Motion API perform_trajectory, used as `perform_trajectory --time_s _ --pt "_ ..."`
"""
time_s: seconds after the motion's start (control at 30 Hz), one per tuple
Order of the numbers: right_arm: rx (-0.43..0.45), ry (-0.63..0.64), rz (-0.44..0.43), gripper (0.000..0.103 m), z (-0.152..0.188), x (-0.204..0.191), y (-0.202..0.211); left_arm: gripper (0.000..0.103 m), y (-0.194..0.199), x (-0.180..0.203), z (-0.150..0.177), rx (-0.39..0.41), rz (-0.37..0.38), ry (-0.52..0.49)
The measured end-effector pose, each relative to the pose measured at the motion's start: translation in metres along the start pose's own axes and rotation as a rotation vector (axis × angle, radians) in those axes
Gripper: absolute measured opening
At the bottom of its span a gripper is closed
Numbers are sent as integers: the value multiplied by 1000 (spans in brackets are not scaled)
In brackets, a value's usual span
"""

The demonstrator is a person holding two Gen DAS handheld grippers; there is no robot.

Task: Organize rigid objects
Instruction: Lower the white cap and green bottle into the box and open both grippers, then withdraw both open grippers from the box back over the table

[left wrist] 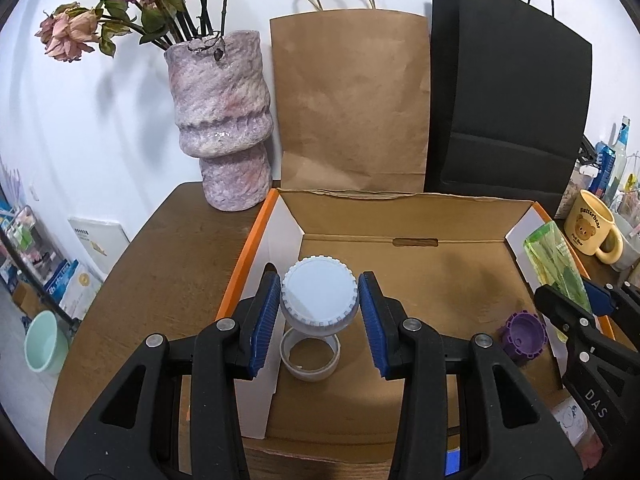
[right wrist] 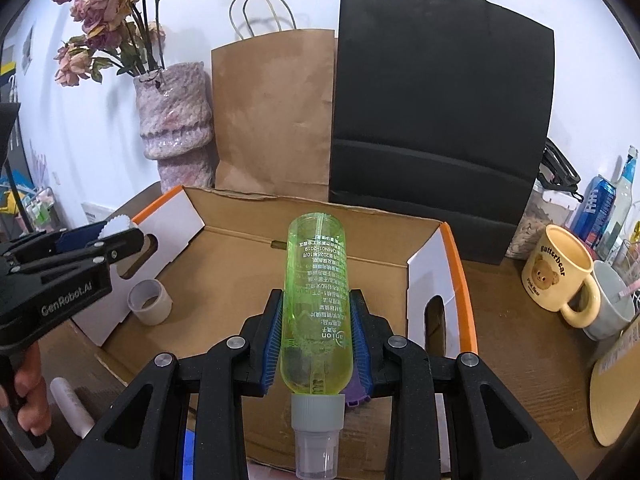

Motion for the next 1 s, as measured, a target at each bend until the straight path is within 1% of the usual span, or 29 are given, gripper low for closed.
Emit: perform_trajectory --time_s 0.2,0.37,0.4,0.43,0.47,0.5,0.53,0.57,0.67,1.0 --pt "1 1 -3 35 0 0 1 37 0 1 0 6 -4 -13" --pt "-23 -4 -5 35 4 3 -2 37 1 0 1 14 -15 -29" --pt "-32 -8 -3 36 5 4 -4 46 1 -1 2 14 -22 -29" --pt "-44 -15 -1 36 7 6 -5 62 0 -3 1 14 -31 -26" --pt "-53 -21 0 41 8 8 -6 73 0 -6 1 18 -40 -20" --pt "-58 -25 6 57 9 9 -6 89 1 -8 0 23 -44 -12" --pt "-56 -28 14 70 10 10 -6 99 3 -10 -1 36 -35 -4" --pt "-51 -28 19 90 10 11 -5 103 5 -10 -2 42 -27 1" --pt "-45 -22 16 91 9 9 -2 103 8 -12 -2 47 -15 12" --pt "-29 -25 16 91 7 9 2 103 10 -13 -1 41 -14 20"
Point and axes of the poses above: each gripper's, at about its wrist camera, not at the fingertips, and y roughly against the way its jaws point, x to its right, z to its underside, the point moved 10 cm from there along -y, roughly the way its jaws point, and after that the axes turned 9 degrees about -x, right-handed, at the moved point
